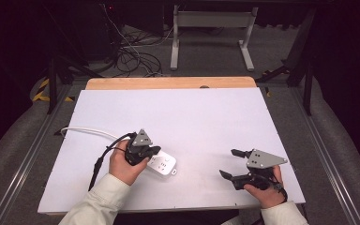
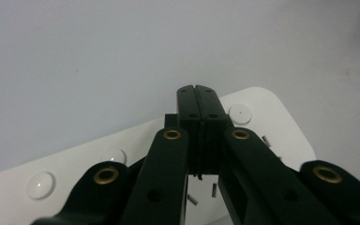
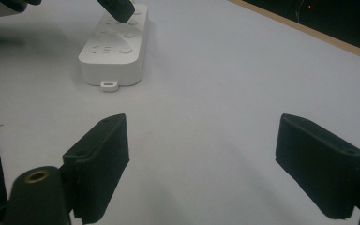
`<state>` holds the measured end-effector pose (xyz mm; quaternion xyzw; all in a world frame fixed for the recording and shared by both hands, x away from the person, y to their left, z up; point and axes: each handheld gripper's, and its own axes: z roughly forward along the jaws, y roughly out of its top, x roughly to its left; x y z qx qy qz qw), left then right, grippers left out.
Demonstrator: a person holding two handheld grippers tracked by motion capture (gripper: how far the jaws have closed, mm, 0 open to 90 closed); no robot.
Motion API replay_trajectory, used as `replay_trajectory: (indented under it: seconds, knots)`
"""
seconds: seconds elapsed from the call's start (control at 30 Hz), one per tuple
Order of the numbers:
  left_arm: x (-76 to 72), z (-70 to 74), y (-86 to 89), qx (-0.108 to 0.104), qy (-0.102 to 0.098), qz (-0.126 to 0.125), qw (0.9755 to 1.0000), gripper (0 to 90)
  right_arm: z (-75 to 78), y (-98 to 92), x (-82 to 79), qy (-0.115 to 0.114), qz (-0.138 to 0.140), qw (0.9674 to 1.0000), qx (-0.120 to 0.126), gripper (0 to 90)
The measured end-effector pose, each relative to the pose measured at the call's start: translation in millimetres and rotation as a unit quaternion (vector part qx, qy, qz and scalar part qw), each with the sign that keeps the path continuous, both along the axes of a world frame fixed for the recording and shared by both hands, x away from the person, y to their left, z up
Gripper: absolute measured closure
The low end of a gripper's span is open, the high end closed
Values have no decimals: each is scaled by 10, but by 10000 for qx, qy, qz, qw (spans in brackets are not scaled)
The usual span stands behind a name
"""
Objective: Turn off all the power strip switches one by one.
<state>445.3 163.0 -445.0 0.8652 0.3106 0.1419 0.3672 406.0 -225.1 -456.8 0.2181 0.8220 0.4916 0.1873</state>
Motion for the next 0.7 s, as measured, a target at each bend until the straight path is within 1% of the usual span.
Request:
replay_trajectory:
  seconds: [0.17,0.4,0.7]
  knots:
    - [39,-33,39,-19,78,79,9999,900,-2,2,4,-7,5,10000,-4,184]
    - [68,-88,23,36,167,75,9998,900,-3,2,6,-3,-1,10000,-12,184]
    - [89,-127,26,15,198,77,9998,900,-2,-3,8,1,7,10000,-12,183]
